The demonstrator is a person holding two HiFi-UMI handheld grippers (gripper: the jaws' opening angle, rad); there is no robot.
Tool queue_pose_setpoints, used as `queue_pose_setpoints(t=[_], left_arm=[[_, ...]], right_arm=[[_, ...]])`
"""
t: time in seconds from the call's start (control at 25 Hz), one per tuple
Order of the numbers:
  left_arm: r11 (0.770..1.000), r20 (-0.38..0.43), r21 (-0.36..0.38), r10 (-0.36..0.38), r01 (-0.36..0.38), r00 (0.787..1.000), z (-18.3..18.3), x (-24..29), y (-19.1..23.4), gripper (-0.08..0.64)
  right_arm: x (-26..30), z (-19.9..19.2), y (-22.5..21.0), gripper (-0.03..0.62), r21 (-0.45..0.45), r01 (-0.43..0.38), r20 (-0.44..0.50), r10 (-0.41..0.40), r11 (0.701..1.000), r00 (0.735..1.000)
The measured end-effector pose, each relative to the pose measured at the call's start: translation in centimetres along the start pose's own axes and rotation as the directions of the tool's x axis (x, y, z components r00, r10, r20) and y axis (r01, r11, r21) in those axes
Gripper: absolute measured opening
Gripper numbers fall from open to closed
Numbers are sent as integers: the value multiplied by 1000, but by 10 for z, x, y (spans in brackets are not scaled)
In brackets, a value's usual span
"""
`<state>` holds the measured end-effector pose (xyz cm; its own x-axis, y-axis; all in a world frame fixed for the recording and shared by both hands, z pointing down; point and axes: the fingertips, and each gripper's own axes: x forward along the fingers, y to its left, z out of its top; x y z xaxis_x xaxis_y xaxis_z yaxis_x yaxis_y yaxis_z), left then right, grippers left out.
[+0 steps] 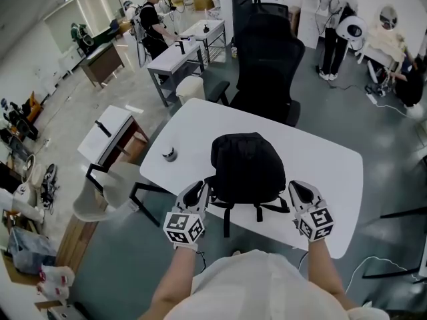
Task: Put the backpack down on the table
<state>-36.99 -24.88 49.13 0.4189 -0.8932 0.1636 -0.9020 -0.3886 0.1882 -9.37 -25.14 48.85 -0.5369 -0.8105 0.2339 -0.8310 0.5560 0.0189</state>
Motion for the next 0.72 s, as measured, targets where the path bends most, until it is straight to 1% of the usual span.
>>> queue_pose_setpoints(t=[0.4, 0.72], left_arm=[[1000, 2, -8, 5, -5, 1000, 0, -1, 2, 77], [1000, 8, -9, 3, -3, 1000, 2, -2, 3, 77]], right_arm=[[1, -5, 0, 17, 12, 3, -5, -3, 1000, 1000], [3, -2, 4, 17, 5, -4, 0, 4, 1000, 1000]])
